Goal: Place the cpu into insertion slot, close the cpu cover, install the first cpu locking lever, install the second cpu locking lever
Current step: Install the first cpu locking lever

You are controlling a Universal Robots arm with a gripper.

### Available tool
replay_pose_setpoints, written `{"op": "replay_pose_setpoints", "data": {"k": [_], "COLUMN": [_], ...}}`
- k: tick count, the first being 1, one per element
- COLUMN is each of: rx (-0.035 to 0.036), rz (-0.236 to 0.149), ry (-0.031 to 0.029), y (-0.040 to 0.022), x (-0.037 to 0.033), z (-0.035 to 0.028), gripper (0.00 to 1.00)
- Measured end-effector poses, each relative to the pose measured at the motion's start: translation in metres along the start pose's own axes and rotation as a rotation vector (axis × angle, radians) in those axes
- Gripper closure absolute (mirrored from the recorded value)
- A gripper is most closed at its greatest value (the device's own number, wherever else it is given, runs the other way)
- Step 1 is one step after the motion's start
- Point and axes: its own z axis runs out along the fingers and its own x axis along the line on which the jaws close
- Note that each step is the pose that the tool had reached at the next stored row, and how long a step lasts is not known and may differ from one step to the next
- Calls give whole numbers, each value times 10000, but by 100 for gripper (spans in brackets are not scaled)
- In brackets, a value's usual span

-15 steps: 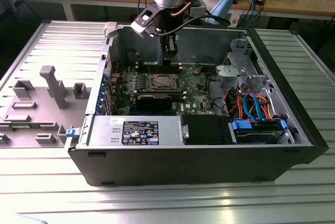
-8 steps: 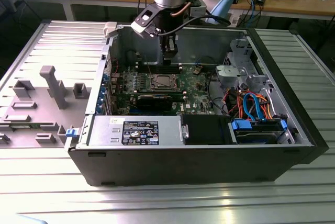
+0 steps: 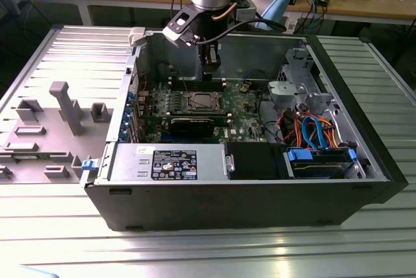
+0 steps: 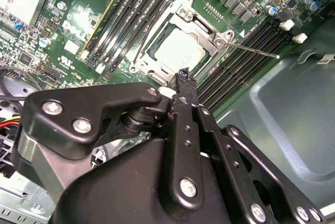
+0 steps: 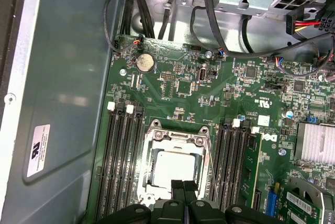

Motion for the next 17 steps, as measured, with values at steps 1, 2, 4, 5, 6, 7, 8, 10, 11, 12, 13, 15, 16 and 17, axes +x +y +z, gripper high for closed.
{"op": "replay_pose_setpoints", "data": {"k": [1,2,4,5,6,7,8,10,11,12,13,15,16,17], "rx": [0,-1,-8,-14,-20,-25,-29,-46,-50,-53,-58,-69,-72,-73], "rz": [-17,-51,-252,-414,-552,-681,-813,-1272,-1376,-1466,-1594,-1897,-1995,-2047], "ry": [0,0,4,8,10,13,15,24,26,28,30,36,38,37], "y": [0,0,-1,-1,-1,-1,-1,-2,-2,-2,-2,-2,-4,-5], "x": [-1,-2,-2,-2,-2,-2,-2,-1,-1,-1,-1,-1,-1,-2], "z": [0,0,0,0,0,0,0,0,0,0,0,0,0,-7], "gripper": [89,89,89,89,89,89,89,89,89,89,89,89,89,89]}}
